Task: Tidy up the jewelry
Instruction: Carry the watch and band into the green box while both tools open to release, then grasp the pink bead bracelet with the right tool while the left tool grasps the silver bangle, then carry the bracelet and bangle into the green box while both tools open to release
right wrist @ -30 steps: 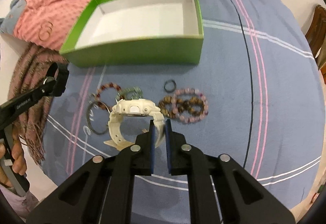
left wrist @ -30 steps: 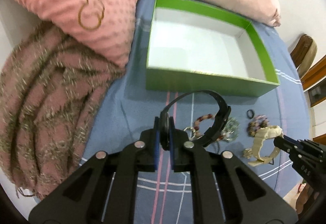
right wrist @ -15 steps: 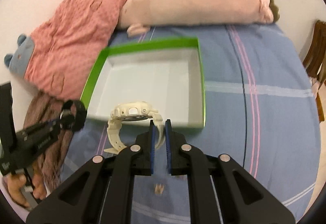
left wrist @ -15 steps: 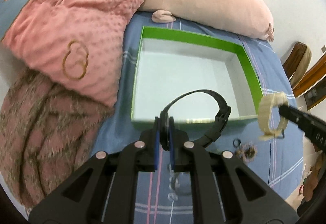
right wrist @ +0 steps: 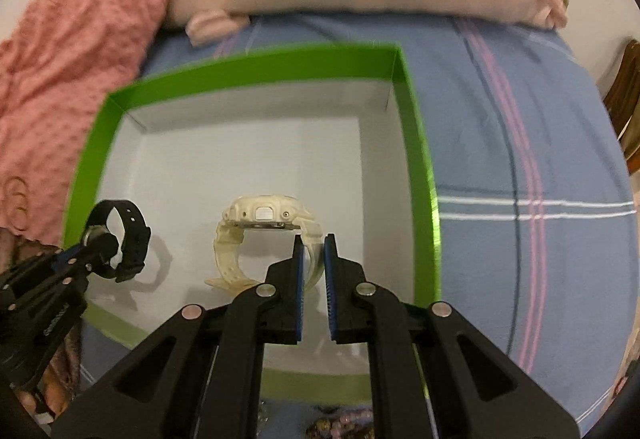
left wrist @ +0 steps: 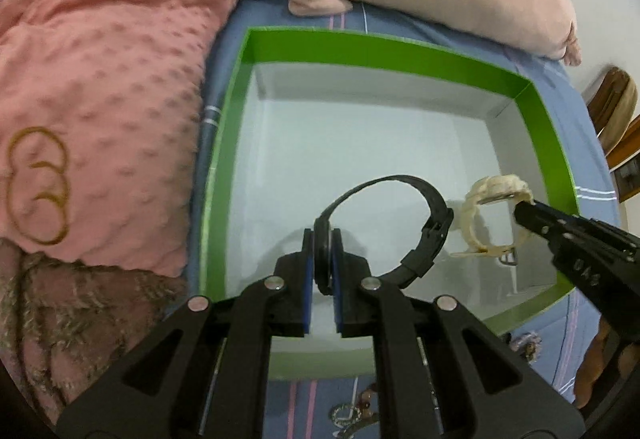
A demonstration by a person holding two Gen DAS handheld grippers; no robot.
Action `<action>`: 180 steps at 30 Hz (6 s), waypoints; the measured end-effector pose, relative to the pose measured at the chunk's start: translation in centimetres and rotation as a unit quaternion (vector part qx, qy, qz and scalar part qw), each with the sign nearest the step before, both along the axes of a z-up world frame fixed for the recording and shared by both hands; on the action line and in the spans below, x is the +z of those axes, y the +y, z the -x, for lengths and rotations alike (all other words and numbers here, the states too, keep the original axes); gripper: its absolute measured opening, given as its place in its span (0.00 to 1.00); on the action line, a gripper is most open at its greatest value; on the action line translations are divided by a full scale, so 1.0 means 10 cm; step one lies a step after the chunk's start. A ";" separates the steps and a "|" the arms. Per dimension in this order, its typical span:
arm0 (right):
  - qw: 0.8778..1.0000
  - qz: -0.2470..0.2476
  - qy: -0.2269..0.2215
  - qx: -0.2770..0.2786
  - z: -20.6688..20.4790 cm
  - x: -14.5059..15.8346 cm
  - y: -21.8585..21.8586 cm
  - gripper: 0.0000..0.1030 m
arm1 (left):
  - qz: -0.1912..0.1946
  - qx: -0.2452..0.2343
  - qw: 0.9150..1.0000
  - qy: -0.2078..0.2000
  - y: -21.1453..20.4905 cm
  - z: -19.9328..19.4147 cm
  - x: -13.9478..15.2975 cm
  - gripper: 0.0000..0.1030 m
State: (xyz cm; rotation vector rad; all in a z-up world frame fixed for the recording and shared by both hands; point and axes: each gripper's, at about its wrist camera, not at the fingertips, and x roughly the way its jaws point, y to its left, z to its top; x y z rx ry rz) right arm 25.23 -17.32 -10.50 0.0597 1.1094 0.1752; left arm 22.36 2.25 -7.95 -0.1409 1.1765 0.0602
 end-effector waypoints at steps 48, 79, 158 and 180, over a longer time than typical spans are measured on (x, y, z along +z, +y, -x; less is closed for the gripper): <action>0.998 -0.061 0.019 -0.008 1.69 0.10 -0.76 0.40 | -0.013 -0.039 0.999 0.006 -0.14 1.52 0.10 0.48; 0.999 -0.019 0.038 -0.025 1.40 -0.33 -0.86 0.39 | 0.003 -0.060 0.996 0.063 -0.36 1.46 -0.38 0.48; 0.998 -0.051 0.009 0.034 1.69 0.13 -0.55 0.07 | 0.004 -0.046 0.999 0.015 -0.27 1.56 -0.01 0.04; 0.997 -0.050 0.009 0.053 1.66 0.20 -0.41 0.07 | 0.005 -0.048 0.999 0.005 -0.27 1.48 0.11 0.04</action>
